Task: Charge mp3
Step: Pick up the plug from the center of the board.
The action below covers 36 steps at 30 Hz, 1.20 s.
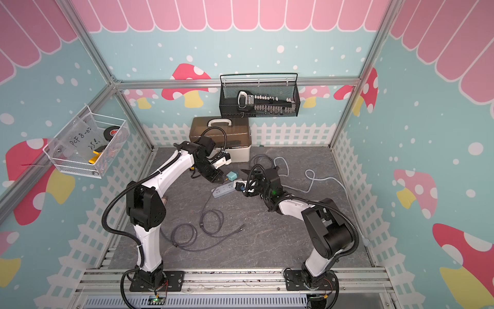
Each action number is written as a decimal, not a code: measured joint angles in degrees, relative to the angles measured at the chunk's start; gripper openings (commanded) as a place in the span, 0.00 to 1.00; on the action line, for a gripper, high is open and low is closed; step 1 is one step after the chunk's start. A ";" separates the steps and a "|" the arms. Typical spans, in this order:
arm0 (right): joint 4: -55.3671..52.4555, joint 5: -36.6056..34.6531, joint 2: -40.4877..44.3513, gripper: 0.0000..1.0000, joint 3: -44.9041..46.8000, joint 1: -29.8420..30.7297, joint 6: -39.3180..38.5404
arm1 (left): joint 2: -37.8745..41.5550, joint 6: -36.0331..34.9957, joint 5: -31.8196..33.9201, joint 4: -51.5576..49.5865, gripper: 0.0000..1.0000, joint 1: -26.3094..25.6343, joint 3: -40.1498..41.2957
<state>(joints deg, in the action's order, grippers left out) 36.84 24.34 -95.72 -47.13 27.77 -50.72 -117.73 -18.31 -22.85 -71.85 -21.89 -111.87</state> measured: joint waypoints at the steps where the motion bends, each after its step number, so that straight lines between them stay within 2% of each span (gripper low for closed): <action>1: 0.31 0.17 -0.42 0.74 0.02 0.00 -0.33 | 0.09 0.24 -0.28 -0.44 0.00 -0.13 -0.42; 10: 3.28 1.49 -3.26 0.73 -2.69 0.00 -1.60 | 0.37 1.68 -1.16 -3.98 0.00 -2.58 -1.20; 16: 2.75 2.86 -4.33 0.67 -3.41 0.00 -4.39 | 0.37 1.64 -1.44 -6.49 0.00 -3.28 -3.61; 19: 2.14 2.95 -4.63 0.61 -3.43 0.00 -5.55 | 0.37 1.64 -1.75 -7.43 0.00 -3.28 -4.37; 25: 1.75 2.54 -5.55 0.37 -3.93 0.00 -6.67 | 0.35 1.62 -2.49 -8.94 0.00 -3.28 -4.52; 28: 2.21 1.95 -5.68 0.24 -4.13 0.00 -6.80 | 0.35 1.62 -2.49 -9.27 0.07 -3.28 -4.68; 29: 2.19 1.70 -5.68 0.22 -4.13 0.00 -6.75 | 0.35 1.64 -2.47 -9.33 0.16 -3.26 -4.94; 31: 1.95 1.38 -5.81 0.18 -4.13 -0.02 -6.47 | 0.33 1.77 -2.10 -9.27 0.26 -3.21 -6.01; 36: 3.52 -0.61 -5.86 0.13 -4.00 0.00 -3.28 | 0.33 2.99 -1.57 -6.99 0.38 -3.10 -7.10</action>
<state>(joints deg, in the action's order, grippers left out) 40.36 23.73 -101.58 -51.13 27.77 -54.00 -117.40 -15.31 -24.43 -78.85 -24.99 -118.98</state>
